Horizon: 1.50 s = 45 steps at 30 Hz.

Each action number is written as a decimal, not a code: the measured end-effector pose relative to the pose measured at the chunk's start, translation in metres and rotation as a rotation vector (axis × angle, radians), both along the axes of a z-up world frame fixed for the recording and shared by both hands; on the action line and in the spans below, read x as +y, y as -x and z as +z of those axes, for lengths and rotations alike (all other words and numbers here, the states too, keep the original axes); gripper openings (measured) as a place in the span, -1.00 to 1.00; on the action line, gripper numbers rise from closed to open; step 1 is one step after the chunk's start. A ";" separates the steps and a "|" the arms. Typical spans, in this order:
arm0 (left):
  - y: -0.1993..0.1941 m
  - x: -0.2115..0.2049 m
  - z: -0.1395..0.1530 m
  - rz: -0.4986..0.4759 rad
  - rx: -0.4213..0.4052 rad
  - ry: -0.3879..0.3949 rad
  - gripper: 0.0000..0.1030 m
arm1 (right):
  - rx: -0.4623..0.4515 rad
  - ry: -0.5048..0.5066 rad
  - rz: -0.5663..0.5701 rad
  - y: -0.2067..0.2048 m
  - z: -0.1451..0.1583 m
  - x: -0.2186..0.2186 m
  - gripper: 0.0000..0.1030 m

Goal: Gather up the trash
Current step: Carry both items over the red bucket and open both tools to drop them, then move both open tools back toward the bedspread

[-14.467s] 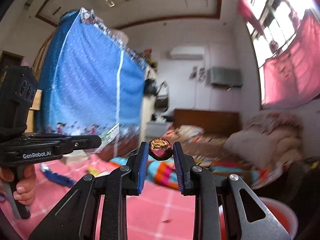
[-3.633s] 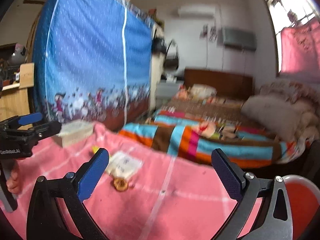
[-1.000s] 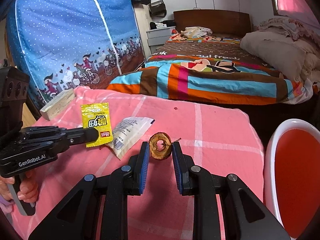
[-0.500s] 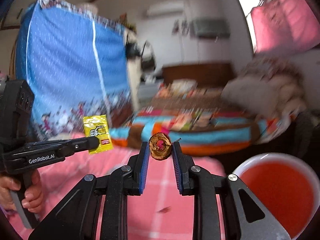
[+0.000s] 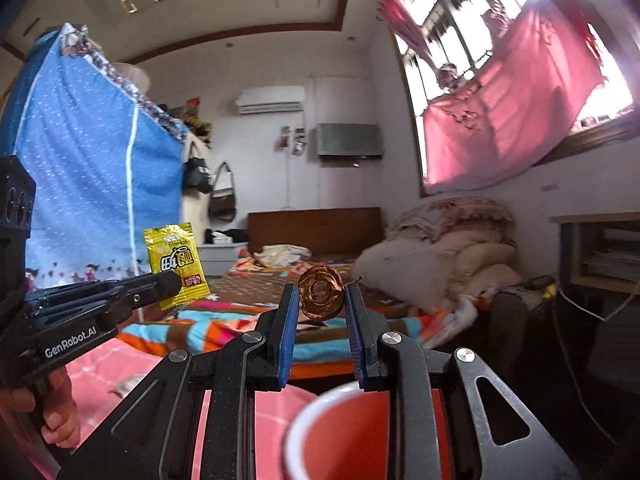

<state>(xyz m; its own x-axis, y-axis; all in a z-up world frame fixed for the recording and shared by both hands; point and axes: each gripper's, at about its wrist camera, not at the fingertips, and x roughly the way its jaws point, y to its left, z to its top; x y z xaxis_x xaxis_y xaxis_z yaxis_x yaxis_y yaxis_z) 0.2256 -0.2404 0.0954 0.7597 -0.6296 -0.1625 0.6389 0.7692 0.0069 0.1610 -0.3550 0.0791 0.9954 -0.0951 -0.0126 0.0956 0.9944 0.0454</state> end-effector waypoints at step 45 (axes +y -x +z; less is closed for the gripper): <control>-0.063 -0.087 -0.081 -0.096 0.591 -0.183 -0.35 | 0.594 -0.206 -0.179 -0.038 -0.092 -0.088 -0.55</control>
<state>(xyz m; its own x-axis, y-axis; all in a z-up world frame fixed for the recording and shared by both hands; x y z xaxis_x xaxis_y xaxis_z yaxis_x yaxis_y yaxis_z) 0.2881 -0.3272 0.0145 0.4500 -0.6126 -0.6497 0.6412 0.7281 -0.2425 0.1985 -0.4432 -0.0131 0.7824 -0.1954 -0.5913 0.3261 0.9375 0.1217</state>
